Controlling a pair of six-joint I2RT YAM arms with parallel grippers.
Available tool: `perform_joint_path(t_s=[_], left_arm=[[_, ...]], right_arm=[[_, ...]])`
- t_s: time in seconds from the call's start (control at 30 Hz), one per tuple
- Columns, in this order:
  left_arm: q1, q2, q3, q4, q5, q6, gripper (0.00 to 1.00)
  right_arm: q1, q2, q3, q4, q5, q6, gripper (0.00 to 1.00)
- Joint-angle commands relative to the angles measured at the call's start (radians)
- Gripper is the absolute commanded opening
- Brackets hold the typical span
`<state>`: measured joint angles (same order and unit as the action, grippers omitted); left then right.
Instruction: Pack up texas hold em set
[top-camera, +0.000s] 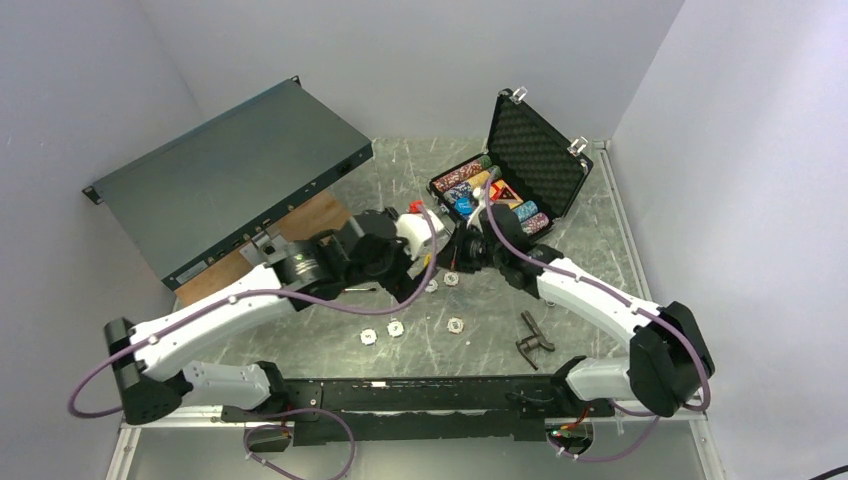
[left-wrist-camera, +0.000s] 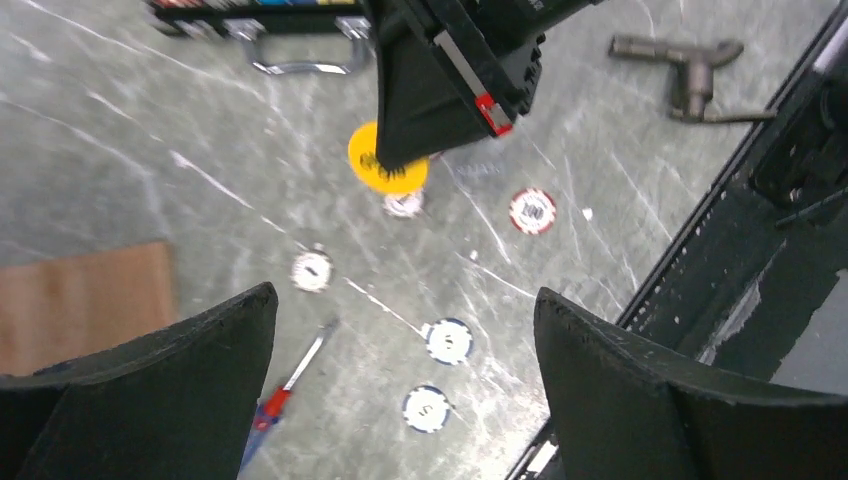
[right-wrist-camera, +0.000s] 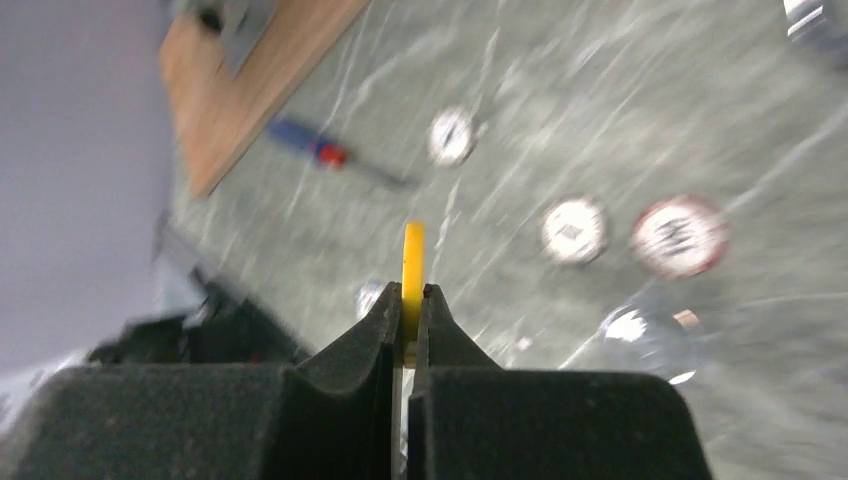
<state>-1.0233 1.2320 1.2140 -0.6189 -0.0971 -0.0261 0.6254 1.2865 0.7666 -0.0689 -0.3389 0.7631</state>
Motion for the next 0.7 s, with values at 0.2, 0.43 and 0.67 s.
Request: perform_joint_path(t_s=[0.2, 0.43, 0.67], left_arm=[[0.023, -0.310, -0.137, 0.098, -0.316, 0.107, 0.99], [0.023, -0.406, -0.214, 0.164, -0.411, 0.080, 0.99], [0.022, -0.393, -0.215, 0.160, -0.366, 0.094, 0.99]], right_arm=[[-0.220, 0.206, 0.330, -0.122, 0.424, -0.262, 0.00], [-0.286, 0.497, 0.543, -0.101, 0.381, -0.302, 0.00], [-0.299, 0.620, 0.650, -0.100, 0.347, -0.293, 0.00]])
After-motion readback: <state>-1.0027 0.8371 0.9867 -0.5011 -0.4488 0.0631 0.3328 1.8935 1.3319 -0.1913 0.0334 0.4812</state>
